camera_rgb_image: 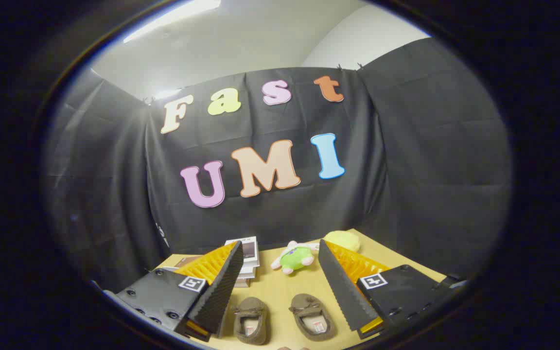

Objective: Open the storage box then place both shoes into the box .Put the left shoe in first, then the right shoe, with the right side of both shoes facing outward in a uniform manner.

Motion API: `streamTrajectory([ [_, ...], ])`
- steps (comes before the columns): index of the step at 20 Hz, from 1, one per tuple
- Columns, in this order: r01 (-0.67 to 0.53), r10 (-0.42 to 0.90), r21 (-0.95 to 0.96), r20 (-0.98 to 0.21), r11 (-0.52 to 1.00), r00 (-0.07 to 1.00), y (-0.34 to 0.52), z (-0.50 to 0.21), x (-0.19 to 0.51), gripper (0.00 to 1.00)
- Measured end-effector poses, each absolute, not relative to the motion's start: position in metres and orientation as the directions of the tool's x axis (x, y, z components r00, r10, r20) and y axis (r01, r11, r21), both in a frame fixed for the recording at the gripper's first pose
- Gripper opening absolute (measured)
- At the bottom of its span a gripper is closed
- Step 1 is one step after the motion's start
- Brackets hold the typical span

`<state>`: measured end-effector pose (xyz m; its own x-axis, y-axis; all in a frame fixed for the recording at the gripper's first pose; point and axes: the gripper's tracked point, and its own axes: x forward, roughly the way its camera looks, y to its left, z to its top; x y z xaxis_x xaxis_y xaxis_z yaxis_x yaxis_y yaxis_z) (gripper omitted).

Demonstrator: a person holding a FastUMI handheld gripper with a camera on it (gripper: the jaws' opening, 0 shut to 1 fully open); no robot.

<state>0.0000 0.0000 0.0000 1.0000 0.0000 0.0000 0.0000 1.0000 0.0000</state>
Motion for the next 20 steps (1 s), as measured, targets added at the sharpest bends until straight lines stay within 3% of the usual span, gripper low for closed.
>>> streamTrajectory([
  [20, -0.106, 0.106, 0.013, -0.077, 0.994, 0.991, 0.05, -0.032, 0.009, 1.0],
])
